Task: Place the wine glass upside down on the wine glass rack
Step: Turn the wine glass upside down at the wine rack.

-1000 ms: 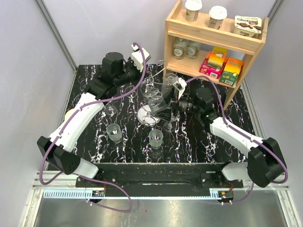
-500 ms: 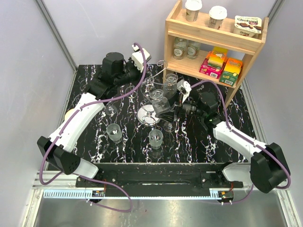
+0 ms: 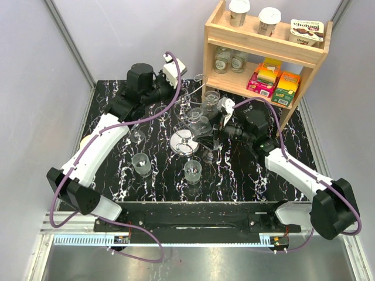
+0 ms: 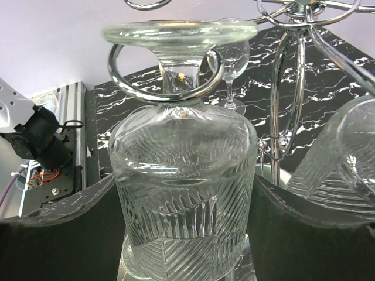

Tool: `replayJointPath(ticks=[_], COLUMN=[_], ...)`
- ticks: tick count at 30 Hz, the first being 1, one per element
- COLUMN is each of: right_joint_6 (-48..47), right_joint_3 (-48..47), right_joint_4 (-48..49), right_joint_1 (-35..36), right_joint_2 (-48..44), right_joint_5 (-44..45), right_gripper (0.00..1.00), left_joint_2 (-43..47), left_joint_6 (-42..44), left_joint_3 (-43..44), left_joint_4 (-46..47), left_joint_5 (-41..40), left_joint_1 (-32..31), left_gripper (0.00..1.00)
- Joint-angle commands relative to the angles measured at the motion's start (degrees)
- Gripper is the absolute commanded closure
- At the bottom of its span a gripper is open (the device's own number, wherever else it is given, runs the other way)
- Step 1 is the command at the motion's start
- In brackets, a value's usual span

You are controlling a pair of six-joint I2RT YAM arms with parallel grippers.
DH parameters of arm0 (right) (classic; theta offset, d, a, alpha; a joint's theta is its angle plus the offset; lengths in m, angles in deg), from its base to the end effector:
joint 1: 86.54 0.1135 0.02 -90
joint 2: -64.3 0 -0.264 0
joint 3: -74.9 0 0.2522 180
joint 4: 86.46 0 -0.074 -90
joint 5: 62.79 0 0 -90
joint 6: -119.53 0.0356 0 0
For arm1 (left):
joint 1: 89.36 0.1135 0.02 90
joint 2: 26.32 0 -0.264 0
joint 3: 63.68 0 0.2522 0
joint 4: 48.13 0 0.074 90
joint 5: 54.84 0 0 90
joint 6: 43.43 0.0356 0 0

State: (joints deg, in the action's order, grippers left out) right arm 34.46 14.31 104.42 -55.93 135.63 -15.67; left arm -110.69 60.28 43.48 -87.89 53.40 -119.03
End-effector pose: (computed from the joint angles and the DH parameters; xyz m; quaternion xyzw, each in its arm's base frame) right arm 0.2315 0.1651 0.3169 -0.3984 0.5834 0.4470 0.5488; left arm 0.2810 -0.1729 0.4425 0.3809 0.7025 -0.2077 0.5641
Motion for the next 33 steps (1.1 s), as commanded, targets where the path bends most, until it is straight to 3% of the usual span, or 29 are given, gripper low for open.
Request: replayJointPath(ticks=[1,16,22,33], right_joint_6=[-2.2,-3.5,-4.4,-7.9], right_joint_3=[-4.1,-5.6,-5.4,-6.5], right_joint_4=[-2.2,-5.3,-5.9,-10.9], right_joint_1=[0.9,1.7,2.1,2.4], right_joint_2=[0.9,1.7,2.1,0.7], right_joint_5=[1.7,2.1,2.4,3.2], right_gripper=[0.56,0.35,0.19,0.05], left_joint_2=[-1.4,-0.9,-0.8,-0.8], left_joint_6=[0.1,-1.6,-1.4,-1.5], left_joint_3=[2.0,1.5,1.4,1.7], left_joint_4=[0.9,1.9,1.9,1.9], left_joint_5=[0.0,-0.8,-0.8,-1.8], left_joint_1=[0.2,0.2,0.2,0.2], left_gripper=[1.00,1.00,1.00,1.00])
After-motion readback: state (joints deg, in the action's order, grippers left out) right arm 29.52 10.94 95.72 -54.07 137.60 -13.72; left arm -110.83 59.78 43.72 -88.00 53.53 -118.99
